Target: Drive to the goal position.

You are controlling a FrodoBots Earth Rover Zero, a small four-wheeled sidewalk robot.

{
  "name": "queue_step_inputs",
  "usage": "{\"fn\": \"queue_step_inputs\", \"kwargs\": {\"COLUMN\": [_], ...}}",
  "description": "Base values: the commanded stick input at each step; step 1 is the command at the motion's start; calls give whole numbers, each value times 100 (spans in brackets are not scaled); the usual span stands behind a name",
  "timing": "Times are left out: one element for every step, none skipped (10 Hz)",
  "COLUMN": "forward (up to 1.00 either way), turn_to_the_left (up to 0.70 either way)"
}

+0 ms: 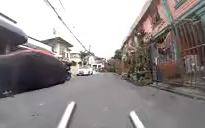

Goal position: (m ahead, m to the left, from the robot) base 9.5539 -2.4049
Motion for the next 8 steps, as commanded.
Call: {"fn": "queue_step_inputs", "kwargs": {"forward": [85, 85, 85, 85, 85, 85, 85, 85], "turn_to_the_left": [0, 0, 0, 0, 0, 0, 0, 0]}}
